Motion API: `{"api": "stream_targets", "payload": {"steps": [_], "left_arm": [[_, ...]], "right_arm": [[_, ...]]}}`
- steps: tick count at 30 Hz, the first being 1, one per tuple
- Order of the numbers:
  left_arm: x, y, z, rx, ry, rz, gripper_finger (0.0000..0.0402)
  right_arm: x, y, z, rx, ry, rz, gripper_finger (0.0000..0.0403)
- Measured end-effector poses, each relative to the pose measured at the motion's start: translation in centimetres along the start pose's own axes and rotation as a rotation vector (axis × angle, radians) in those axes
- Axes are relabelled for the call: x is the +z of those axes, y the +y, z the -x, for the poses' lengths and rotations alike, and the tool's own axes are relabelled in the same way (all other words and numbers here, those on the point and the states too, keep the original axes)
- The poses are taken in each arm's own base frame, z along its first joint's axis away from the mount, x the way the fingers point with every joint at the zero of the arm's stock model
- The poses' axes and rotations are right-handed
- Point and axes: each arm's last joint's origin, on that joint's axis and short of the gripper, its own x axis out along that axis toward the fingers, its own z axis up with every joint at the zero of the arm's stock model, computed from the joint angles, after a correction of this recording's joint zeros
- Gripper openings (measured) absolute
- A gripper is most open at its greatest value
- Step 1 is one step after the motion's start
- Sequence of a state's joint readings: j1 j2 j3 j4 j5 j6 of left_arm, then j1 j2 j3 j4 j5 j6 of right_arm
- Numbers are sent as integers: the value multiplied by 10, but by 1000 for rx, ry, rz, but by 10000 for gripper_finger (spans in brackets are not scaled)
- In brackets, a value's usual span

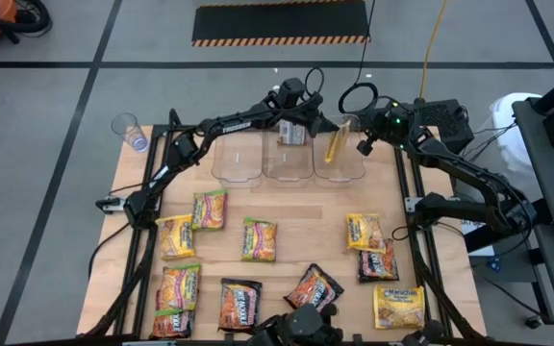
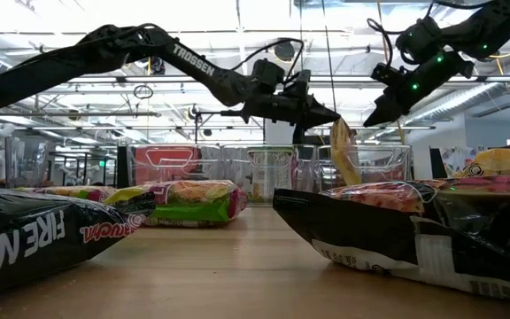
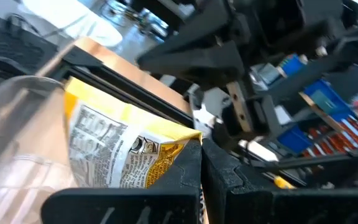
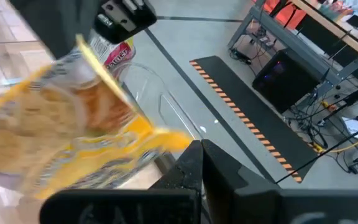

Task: Sort Maruchan noodles
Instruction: Put the yellow noodle pack into the right transparent bin

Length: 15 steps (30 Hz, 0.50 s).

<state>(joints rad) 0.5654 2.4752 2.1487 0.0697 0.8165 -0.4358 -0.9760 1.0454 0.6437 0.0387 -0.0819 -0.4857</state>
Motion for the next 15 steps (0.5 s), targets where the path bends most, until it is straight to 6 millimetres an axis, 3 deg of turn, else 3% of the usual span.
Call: {"api": "stream_targets", "payload": {"steps": [7,15], "left_arm": [[-3,-6,-5,-77,37,-15,1],[-4,-8,-6,-95,46,-10,1]], "right_arm": [[-2,1,0,13,25,-15,5],[-7,6,0,104,45,-17,47]]}}
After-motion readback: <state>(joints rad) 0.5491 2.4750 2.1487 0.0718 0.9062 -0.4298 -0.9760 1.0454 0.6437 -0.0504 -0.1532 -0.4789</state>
